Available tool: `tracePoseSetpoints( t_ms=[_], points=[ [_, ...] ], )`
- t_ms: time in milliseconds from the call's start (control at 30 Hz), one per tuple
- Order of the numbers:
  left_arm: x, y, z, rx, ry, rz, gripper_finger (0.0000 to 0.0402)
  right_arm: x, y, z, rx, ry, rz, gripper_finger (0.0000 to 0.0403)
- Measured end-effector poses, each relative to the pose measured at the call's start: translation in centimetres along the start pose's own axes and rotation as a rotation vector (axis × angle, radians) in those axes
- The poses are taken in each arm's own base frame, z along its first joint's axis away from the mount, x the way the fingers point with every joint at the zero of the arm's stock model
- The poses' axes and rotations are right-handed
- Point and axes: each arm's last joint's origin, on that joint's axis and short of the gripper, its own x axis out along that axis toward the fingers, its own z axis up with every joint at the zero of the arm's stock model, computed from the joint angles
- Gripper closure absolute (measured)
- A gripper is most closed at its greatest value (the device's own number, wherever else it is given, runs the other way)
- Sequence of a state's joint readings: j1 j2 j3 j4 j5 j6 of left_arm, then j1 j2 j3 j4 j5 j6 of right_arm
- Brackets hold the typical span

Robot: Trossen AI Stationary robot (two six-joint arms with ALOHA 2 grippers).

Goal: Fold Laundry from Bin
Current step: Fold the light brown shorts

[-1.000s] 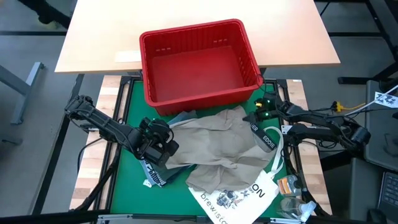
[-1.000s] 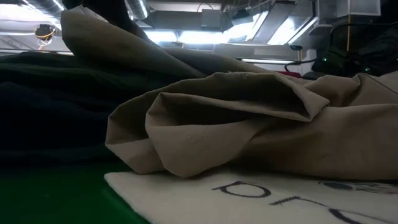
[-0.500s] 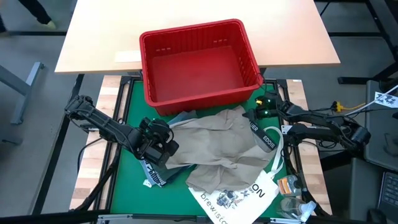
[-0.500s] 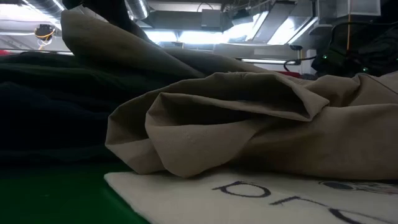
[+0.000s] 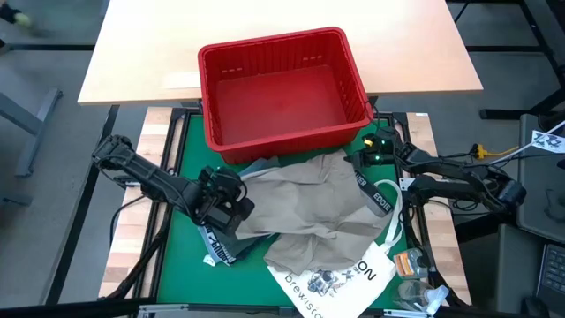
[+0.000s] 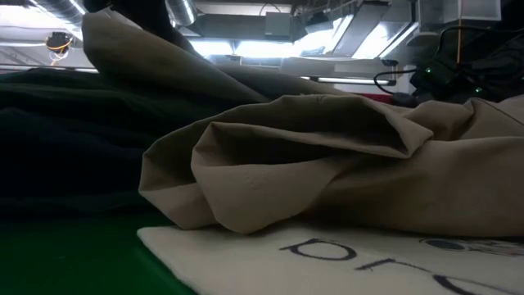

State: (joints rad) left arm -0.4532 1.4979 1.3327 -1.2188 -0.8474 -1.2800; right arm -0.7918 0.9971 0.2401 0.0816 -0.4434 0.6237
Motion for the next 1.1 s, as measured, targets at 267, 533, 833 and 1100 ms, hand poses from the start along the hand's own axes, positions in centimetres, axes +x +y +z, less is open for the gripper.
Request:
tracePoseSetpoints(
  t_ms=[267,533,833,1100],
  points=[
    [1.4,0.6,1.2,-0.047,0.003,0.056,0.0395,-0.9,0.2,0.6,-0.024,-0.167,-0.128,0.0399],
    [2.5,2.0,1.7,-0.113,0.121,0.144,0.0395,-1.9,-0.6,-0.1,-0.008,-0.213,-0.356,0.0400],
    [3.4,2.7,2.3,-0.147,0.165,0.186,0.0395,-1.8,-0.3,0.2,-0.056,-0.242,-0.337,0.0399],
    [3.8,3.0,2.6,-0.153,0.154,0.209,0.0378,-1.8,-0.4,0.2,-0.054,-0.237,-0.335,0.0378]
  ],
)
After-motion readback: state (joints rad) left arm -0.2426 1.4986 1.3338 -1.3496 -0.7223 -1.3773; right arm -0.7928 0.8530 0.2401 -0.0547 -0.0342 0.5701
